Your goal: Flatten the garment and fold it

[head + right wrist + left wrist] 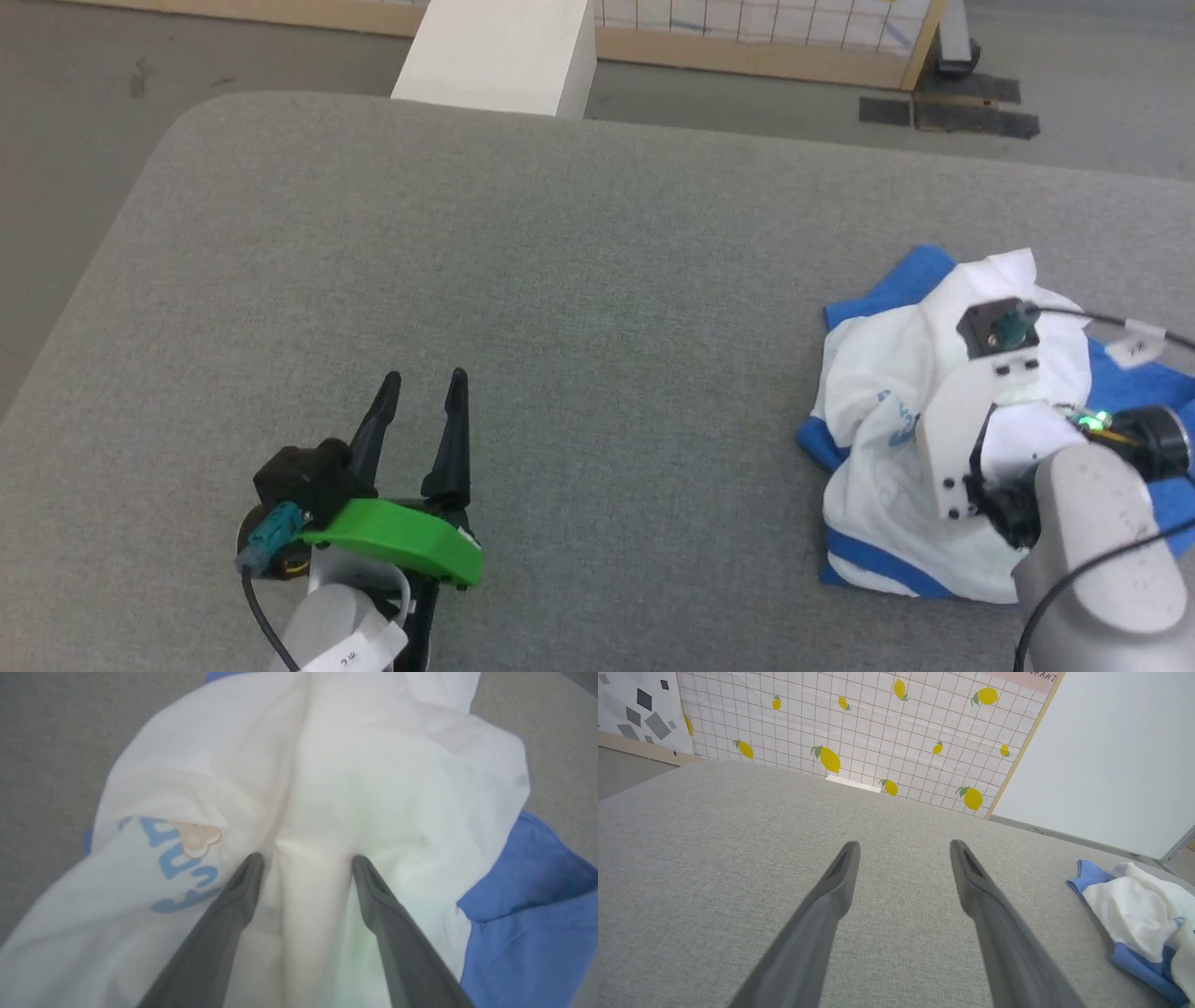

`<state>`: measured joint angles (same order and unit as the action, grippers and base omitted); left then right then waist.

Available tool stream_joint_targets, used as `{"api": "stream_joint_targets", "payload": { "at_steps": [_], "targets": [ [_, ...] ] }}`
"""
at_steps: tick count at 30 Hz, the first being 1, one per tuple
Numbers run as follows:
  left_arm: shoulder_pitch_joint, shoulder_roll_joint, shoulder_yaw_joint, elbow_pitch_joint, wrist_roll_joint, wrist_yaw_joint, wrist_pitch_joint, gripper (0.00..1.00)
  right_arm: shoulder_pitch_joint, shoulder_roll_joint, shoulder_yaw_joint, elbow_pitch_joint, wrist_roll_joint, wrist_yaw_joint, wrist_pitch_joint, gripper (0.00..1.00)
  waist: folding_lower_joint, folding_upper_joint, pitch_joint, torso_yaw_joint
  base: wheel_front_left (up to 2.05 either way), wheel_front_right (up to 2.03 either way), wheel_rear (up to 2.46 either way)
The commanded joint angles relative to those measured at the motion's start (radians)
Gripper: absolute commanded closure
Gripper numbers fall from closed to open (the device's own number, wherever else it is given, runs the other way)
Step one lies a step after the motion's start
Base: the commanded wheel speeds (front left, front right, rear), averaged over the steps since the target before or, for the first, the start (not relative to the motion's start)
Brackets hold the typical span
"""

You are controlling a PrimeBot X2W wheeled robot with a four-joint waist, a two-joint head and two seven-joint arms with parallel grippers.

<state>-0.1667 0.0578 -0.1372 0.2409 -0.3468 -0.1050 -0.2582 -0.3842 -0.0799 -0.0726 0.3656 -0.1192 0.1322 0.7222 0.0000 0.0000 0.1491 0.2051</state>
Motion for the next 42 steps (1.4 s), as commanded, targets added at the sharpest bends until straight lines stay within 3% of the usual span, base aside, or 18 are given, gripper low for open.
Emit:
{"api": "stream_joint_targets", "payload": {
  "at_steps": [1,2,3,4,12,19,21,24,27,28,31,34,37,42],
  "targets": [
    [-0.018,-0.005,0.001,-0.005,-0.008,-0.005,-0.004,0.00,-0.026,-0.010,0.002,0.014,0.006,-0.002,0.034,0.00,0.0000,0.0000,0.022,0.016,0.00,0.00,0.00],
    [-0.020,-0.005,0.000,-0.003,-0.011,-0.005,-0.004,0.00,-0.039,-0.016,0.000,0.026,0.014,-0.002,0.066,0.56,0.0000,0.0000,0.028,0.022,0.00,0.00,0.00],
    [-0.022,-0.006,-0.002,-0.003,-0.014,-0.006,-0.004,0.00,-0.049,-0.022,0.002,0.035,0.022,-0.002,0.091,0.86,0.0000,0.0000,0.032,0.027,0.00,0.00,0.00],
    [-0.023,-0.006,-0.003,-0.002,-0.016,-0.006,-0.004,0.00,-0.055,-0.028,0.005,0.040,0.030,-0.002,0.106,1.00,0.0000,0.0000,0.034,0.032,0.00,0.00,0.00],
    [-0.019,-0.007,0.012,-0.006,-0.013,-0.005,-0.004,0.00,-0.091,-0.007,0.026,-0.037,0.149,-0.002,0.012,1.00,0.0000,0.0000,0.012,0.047,0.00,0.00,0.00],
    [-0.023,-0.007,0.010,-0.017,-0.009,-0.006,-0.004,0.00,-0.159,0.028,0.289,-0.077,0.344,-0.002,-0.050,1.00,0.0000,0.0000,-0.001,0.063,0.00,0.00,0.00],
    [-0.026,-0.007,0.005,-0.017,-0.012,-0.006,-0.004,0.00,-0.181,0.029,0.378,-0.073,0.459,-0.002,-0.082,1.00,0.0000,0.0000,0.000,0.076,0.00,0.00,0.00],
    [-0.024,-0.007,0.002,-0.017,-0.019,-0.004,-0.004,0.00,-0.202,0.029,0.495,-0.045,0.605,-0.002,-0.121,1.00,0.0000,0.0000,0.000,0.089,0.00,0.00,0.00],
    [-0.017,-0.007,0.001,-0.014,-0.024,-0.001,-0.004,0.00,-0.225,0.029,0.574,0.018,0.652,-0.002,-0.157,1.00,0.0000,0.0000,-0.004,0.100,0.00,0.00,0.00],
    [-0.016,-0.007,0.000,-0.012,-0.025,-0.001,-0.004,0.00,-0.232,0.029,0.586,0.031,0.661,-0.002,-0.174,0.00,0.0000,0.0000,-0.007,0.102,0.00,0.00,0.00],
    [-0.005,-0.007,0.007,-0.007,-0.022,0.001,-0.004,0.00,-0.253,0.029,0.573,0.065,0.685,-0.002,-0.255,0.00,0.0000,0.0000,-0.025,0.098,0.00,0.00,0.00],
    [0.005,-0.007,0.017,-0.003,-0.014,0.001,-0.004,0.00,-0.265,0.029,0.498,0.081,0.665,-0.002,-0.353,0.00,0.0000,0.0000,-0.048,0.086,0.00,0.00,0.00],
    [0.017,-0.007,0.027,-0.004,-0.005,0.001,-0.004,0.00,-0.241,0.029,0.359,0.074,0.604,-0.002,-0.472,0.00,0.0000,0.0000,-0.076,0.066,0.00,0.00,0.00],
    [0.042,-0.003,0.034,-0.003,0.004,0.001,-0.004,0.00,-0.118,0.020,0.145,0.018,0.489,-0.002,-0.565,0.00,0.0000,0.0000,-0.116,0.026,0.00,0.00,0.00]
  ]
}}
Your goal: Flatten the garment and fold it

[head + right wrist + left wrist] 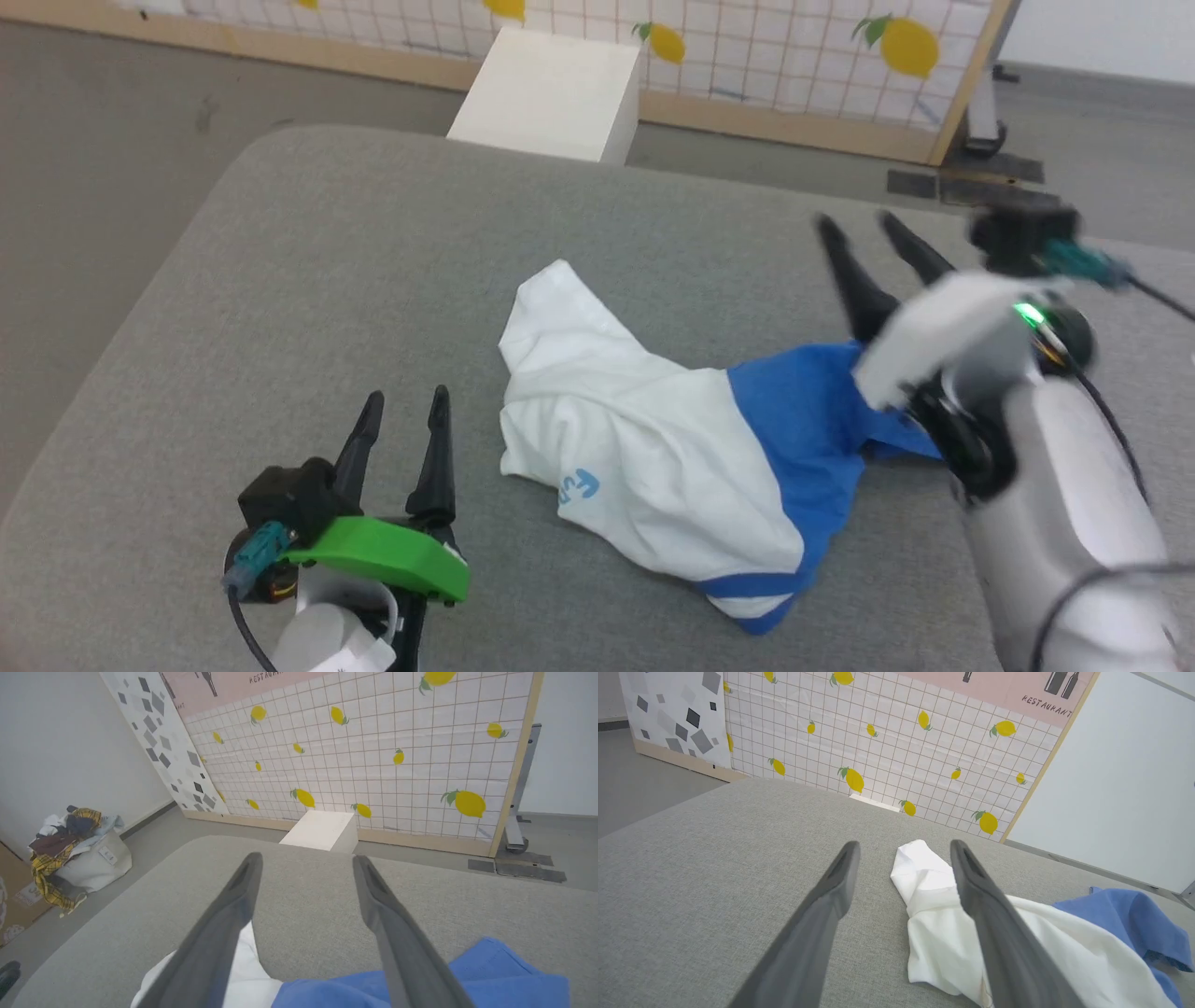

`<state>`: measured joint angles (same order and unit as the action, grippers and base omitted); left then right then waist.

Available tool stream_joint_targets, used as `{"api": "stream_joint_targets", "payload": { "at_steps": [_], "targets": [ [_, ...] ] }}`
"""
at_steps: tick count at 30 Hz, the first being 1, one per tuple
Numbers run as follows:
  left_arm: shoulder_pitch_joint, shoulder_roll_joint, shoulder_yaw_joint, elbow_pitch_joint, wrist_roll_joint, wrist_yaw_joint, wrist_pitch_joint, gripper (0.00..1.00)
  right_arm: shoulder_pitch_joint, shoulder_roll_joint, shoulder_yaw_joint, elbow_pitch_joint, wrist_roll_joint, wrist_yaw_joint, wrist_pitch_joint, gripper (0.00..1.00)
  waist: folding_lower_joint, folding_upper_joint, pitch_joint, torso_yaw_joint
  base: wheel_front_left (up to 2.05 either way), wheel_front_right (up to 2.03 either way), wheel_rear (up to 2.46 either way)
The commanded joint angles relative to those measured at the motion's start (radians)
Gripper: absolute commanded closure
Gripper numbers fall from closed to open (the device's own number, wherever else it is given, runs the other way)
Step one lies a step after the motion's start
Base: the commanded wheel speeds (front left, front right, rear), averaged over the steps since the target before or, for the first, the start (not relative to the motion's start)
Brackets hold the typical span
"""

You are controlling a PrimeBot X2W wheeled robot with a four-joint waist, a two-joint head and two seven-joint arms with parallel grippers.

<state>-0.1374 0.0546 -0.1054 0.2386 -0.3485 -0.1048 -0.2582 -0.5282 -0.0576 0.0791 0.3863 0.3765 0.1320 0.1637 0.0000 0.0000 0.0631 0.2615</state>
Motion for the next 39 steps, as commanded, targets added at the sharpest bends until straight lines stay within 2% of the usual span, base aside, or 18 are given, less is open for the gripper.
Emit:
{"api": "stream_joint_targets", "payload": {
  "at_steps": [1,8,13,16,17,18,21,23,27,32,33,34,35,39],
  "targets": [
    [0.018,0.001,0.002,0.001,0.006,0.000,-0.004,0.00,0.066,-0.002,-0.051,-0.026,-0.025,-0.001,-0.014,0.00,0.0000,0.0000,-0.040,-0.037,0.00,0.00,0.00],
    [0.046,0.005,-0.005,0.004,0.001,0.001,0.001,0.00,0.337,0.006,-0.262,-0.199,-0.076,-0.001,0.037,0.00,0.0000,0.0000,-0.064,-0.081,0.00,0.00,0.00],
    [0.028,0.004,-0.009,0.021,-0.023,0.009,0.057,0.00,0.427,0.007,-0.300,-0.272,-0.050,-0.001,0.085,0.00,0.0000,0.0000,-0.052,-0.112,0.00,0.00,0.00],
    [-0.020,0.008,-0.013,0.065,-0.034,0.043,0.180,0.00,0.437,0.007,-0.307,-0.302,-0.051,-0.001,0.102,0.00,0.0000,0.0000,-0.039,-0.126,0.00,0.00,0.00],
    [-0.064,0.010,-0.009,0.109,-0.049,0.083,0.311,0.00,0.435,0.007,-0.305,-0.315,-0.048,-0.001,0.112,0.00,0.0000,0.0000,-0.030,-0.136,0.00,0.00,0.00],
    [-0.086,0.013,-0.014,0.125,-0.052,0.097,0.373,0.00,0.432,0.007,-0.304,-0.321,-0.048,-0.001,0.115,0.00,0.0000,0.0000,-0.025,-0.139,0.00,0.00,0.00],
    [-0.150,0.020,-0.035,0.167,-0.073,0.123,0.592,0.00,0.422,0.007,-0.304,-0.334,-0.058,-0.001,0.122,0.00,0.0000,0.0000,-0.006,-0.152,0.00,0.00,0.00],
    [-0.178,0.030,-0.055,0.176,-0.070,0.133,0.699,0.00,0.415,0.007,-0.308,-0.338,-0.057,-0.001,0.123,0.00,0.0000,0.0000,0.009,-0.159,0.00,0.00,0.00],
    [-0.196,0.035,-0.080,0.175,-0.080,0.135,0.820,0.00,0.408,0.007,-0.313,-0.339,-0.054,-0.001,0.120,0.00,0.0000,0.0000,0.033,-0.169,0.00,0.00,0.00],
    [-0.193,0.031,-0.110,0.190,-0.080,0.129,0.860,0.00,0.399,0.007,-0.322,-0.340,-0.052,-0.001,0.114,0.00,0.0000,0.0000,0.061,-0.174,0.00,0.00,0.00],
    [-0.193,0.030,-0.116,0.194,-0.081,0.124,0.855,0.14,0.397,0.007,-0.325,-0.340,-0.051,-0.001,0.111,0.00,0.0000,0.0000,0.067,-0.174,0.00,0.00,0.00],
    [-0.194,0.028,-0.118,0.196,-0.082,0.121,0.842,0.66,0.395,0.007,-0.326,-0.339,-0.051,-0.001,0.109,0.00,0.0000,0.0000,0.070,-0.174,0.00,0.00,0.00],
    [-0.194,0.025,-0.121,0.202,-0.085,0.116,0.827,1.00,0.393,0.007,-0.328,-0.339,-0.050,-0.001,0.107,0.00,0.0000,0.0000,0.075,-0.173,0.00,0.00,0.00],
    [-0.194,0.017,-0.123,0.225,-0.102,0.104,0.773,1.00,0.385,0.007,-0.329,-0.330,-0.052,-0.001,0.099,0.00,0.0000,0.0000,0.083,-0.166,0.00,0.00,0.00]
  ]
}}
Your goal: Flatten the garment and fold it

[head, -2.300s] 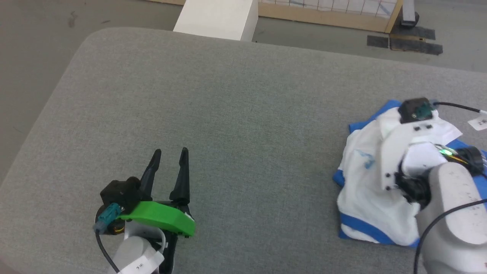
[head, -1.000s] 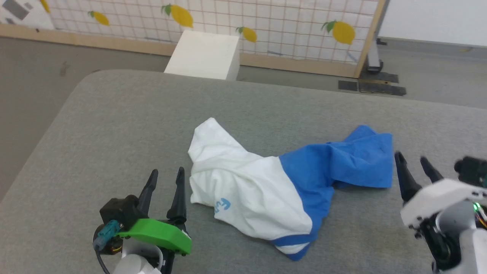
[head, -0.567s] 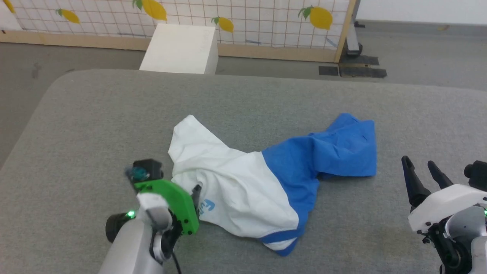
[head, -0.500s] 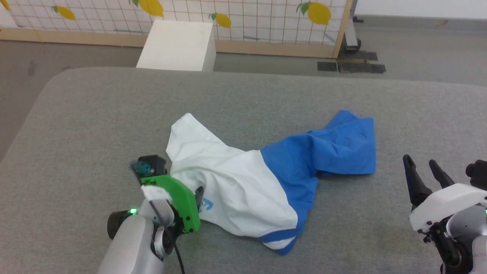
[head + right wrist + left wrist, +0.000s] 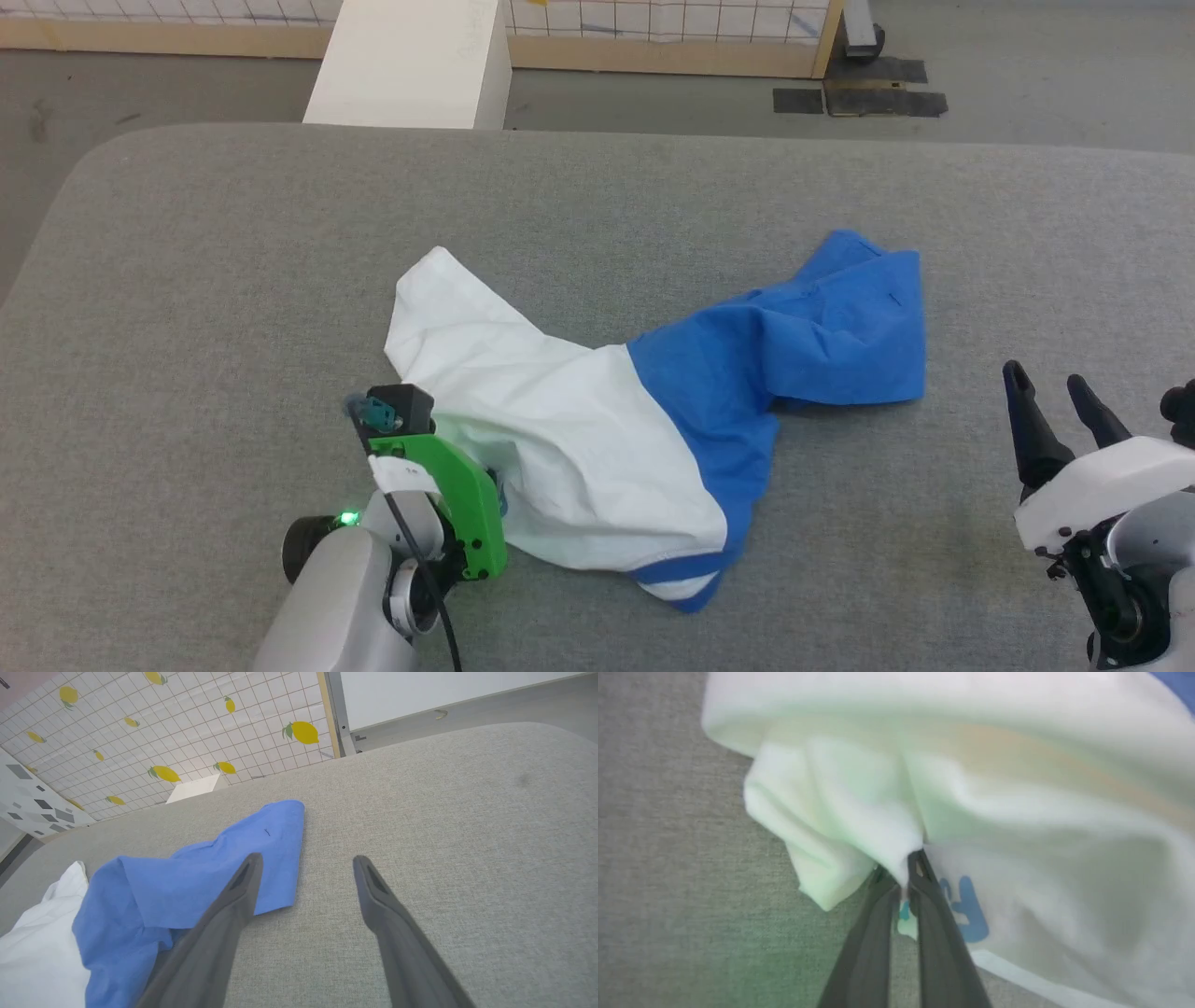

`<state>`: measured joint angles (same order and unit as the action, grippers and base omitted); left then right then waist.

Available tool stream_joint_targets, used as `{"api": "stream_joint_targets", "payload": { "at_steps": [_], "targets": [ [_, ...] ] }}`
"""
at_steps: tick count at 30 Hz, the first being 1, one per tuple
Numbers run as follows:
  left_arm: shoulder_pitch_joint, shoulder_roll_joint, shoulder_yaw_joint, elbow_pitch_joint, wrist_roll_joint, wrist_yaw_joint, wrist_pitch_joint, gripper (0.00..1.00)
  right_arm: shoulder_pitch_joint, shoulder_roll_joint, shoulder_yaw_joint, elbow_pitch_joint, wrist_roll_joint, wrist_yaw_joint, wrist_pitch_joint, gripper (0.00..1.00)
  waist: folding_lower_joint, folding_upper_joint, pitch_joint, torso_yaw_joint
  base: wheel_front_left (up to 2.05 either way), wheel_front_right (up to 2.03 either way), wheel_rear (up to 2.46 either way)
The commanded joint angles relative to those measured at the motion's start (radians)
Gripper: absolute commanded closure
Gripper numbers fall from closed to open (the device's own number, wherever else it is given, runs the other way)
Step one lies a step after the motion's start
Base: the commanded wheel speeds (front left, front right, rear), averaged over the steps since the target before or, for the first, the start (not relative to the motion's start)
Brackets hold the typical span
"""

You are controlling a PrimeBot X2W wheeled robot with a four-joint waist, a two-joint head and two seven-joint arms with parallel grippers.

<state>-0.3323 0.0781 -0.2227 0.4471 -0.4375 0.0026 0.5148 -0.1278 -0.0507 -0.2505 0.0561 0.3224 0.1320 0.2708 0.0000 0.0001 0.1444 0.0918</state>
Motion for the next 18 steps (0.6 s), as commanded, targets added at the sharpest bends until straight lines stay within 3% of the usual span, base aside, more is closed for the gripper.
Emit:
{"api": "stream_joint_targets", "payload": {
  "at_steps": [1,8,13,18],
  "targets": [
    [-0.001,-0.008,-0.001,0.013,-0.018,-0.004,-0.019,1.00,-0.016,0.000,0.001,0.003,0.001,-0.001,-0.010,0.00,0.0000,-0.0001,0.002,0.007,0.00,0.00,0.00],
    [0.002,-0.001,0.107,-0.125,-0.078,0.021,-0.189,1.00,-0.010,0.000,0.003,0.021,-0.006,-0.001,-0.017,0.00,0.0000,-0.0001,-0.029,0.050,0.00,0.00,0.00],
    [0.042,0.057,0.210,-0.280,-0.065,0.106,-0.249,1.00,-0.008,0.000,0.012,0.029,-0.008,-0.001,-0.019,0.00,0.0000,-0.0001,-0.050,0.079,0.00,0.00,0.00],
    [0.145,0.071,0.281,-0.282,-0.066,0.203,-0.224,1.00,-0.012,0.000,0.028,0.037,-0.007,-0.001,-0.021,0.00,0.0000,-0.0001,-0.048,0.088,0.00,0.00,0.00]
  ]
}}
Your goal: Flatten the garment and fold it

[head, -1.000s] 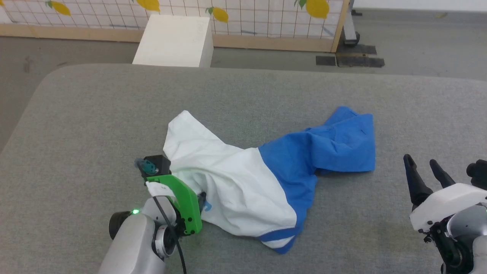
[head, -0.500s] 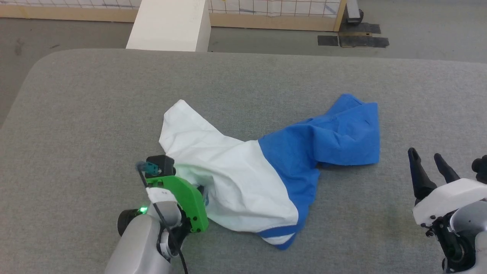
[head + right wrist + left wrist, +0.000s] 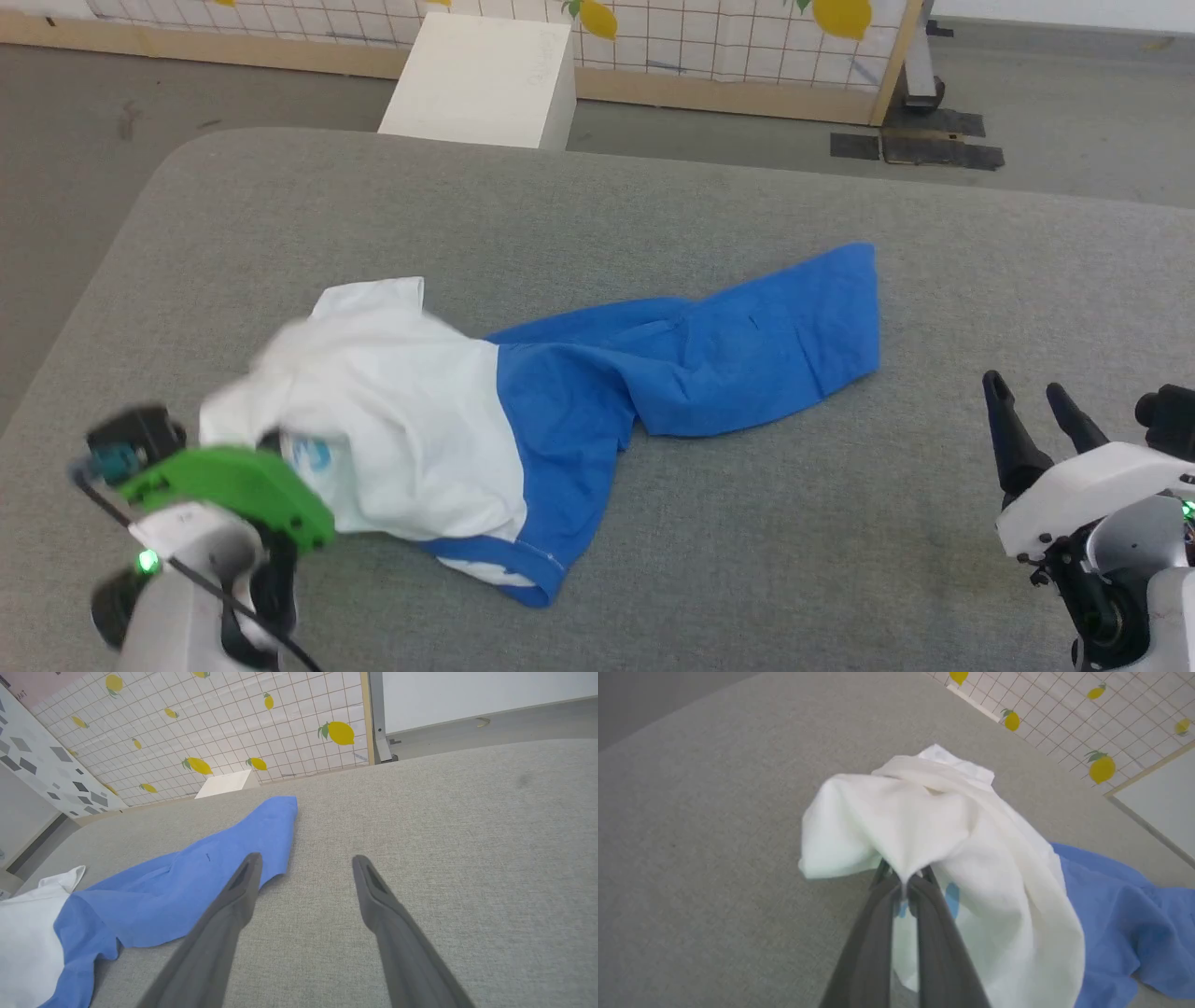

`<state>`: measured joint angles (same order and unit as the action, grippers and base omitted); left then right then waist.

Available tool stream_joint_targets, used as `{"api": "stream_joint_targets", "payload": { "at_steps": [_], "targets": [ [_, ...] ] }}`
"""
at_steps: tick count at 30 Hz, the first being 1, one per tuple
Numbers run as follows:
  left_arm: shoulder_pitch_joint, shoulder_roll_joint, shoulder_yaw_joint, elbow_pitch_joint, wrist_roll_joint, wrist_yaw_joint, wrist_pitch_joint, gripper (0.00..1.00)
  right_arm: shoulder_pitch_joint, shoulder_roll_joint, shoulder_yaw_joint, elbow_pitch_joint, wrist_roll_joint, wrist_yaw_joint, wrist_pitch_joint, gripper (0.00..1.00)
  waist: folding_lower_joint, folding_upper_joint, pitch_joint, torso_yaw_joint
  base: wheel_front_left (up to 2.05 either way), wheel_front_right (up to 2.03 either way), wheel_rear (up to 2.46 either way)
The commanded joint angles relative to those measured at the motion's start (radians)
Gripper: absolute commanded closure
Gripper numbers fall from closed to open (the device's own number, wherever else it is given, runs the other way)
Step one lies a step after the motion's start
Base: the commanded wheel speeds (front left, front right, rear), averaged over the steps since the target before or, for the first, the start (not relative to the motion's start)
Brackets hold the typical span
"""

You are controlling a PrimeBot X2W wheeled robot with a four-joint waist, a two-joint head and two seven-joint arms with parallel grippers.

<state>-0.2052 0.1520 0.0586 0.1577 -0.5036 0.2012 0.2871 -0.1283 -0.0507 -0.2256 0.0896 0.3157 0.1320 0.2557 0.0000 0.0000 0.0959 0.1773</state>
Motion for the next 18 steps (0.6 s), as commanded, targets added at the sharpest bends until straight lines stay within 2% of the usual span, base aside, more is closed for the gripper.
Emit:
{"api": "stream_joint_targets", "payload": {
  "at_steps": [1,3,4,5,10,14,18],
  "targets": [
    [0.039,-0.008,0.001,0.033,-0.011,0.005,0.017,1.00,-0.012,0.000,0.007,0.005,-0.001,-0.001,-0.006,0.00,0.0000,0.0000,0.002,0.004,0.00,0.00,0.00],
    [0.059,-0.019,0.006,0.075,-0.031,0.002,0.023,1.00,-0.010,0.000,0.016,0.010,-0.005,-0.001,-0.002,0.00,0.0000,0.0000,0.005,0.007,0.00,0.00,0.00],
    [0.062,-0.025,0.009,0.089,-0.041,-0.001,0.020,0.78,-0.009,0.000,0.019,0.011,-0.008,-0.001,-0.001,0.00,0.0000,0.0000,0.005,0.009,0.00,0.00,0.00],
    [0.061,-0.029,0.010,0.099,-0.047,-0.008,0.007,0.00,-0.007,0.000,0.023,0.013,-0.010,-0.001,0.001,0.00,0.0000,0.0000,0.004,0.011,0.00,0.00,0.00],
    [0.029,-0.012,0.006,0.064,-0.017,-0.042,-0.108,0.00,-0.004,0.000,0.062,0.016,-0.018,-0.001,0.008,0.00,0.0000,0.0000,-0.006,0.027,0.00,0.00,0.00],
    [0.069,0.014,-0.020,-0.012,0.068,-0.098,-0.327,0.00,-0.020,0.000,0.155,0.024,-0.063,-0.001,0.038,0.00,0.0000,0.0000,-0.010,0.040,0.00,0.00,0.00],
    [0.120,0.006,-0.039,-0.023,0.133,-0.110,-0.503,0.00,-0.045,0.000,0.265,0.046,-0.120,-0.001,0.086,0.00,0.0000,0.0000,-0.003,0.062,0.00,0.00,0.00]
  ]
}}
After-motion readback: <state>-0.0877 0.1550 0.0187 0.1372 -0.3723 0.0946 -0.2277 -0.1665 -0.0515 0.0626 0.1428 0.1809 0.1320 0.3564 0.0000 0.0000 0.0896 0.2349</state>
